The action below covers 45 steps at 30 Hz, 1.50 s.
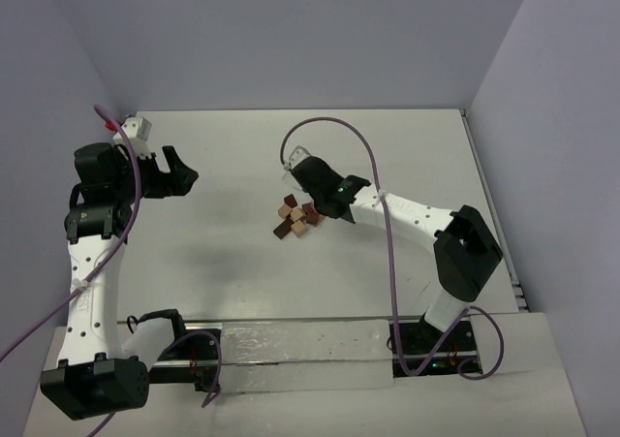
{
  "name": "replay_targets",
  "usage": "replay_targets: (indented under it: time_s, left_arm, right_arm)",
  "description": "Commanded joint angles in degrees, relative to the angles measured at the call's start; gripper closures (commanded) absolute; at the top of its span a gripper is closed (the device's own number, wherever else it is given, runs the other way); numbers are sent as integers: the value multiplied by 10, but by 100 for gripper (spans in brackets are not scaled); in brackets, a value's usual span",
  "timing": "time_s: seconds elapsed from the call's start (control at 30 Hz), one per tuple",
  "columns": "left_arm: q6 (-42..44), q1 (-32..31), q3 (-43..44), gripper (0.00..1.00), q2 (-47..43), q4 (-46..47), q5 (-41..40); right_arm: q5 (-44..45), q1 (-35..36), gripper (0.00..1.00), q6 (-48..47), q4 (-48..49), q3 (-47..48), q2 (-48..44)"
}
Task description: Build the wood block tower
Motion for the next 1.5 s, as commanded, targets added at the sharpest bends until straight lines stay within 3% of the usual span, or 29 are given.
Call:
replay_targets:
  time_s: [0.0, 0.03, 0.3, 0.43, 0.57, 0.87, 1.1, 1.47]
  left_arm:
    - [12, 3, -3, 1, -16, 28, 36]
    - [13, 2, -5, 1, -17, 29, 37]
    - [29, 2, -19, 1, -17, 41, 71]
    - [32, 2, -20, 1, -11, 46, 82]
    - [24, 2, -18, 1, 1, 47, 71]
    - [32, 2, -7, 1, 29, 23, 81]
    - [49, 2, -13, 1, 29, 28, 79]
    - [40, 1, -4, 1, 48, 23, 83]
  right_arm:
    - [-146, -82, 100, 110, -142, 54, -3]
    - [-164, -83, 100, 112, -145, 54, -2]
    - [-302, -368, 100, 69, -155, 101, 43]
    - [-321, -463, 100, 29, -162, 182, 101]
    - [-353, -547, 100, 4, -205, 323, 205]
    - [-405, -607, 100, -32, -294, 576, 400]
    - [-452, -619, 100, -45, -298, 597, 438]
    - [-449, -638, 96, -40, -301, 592, 465]
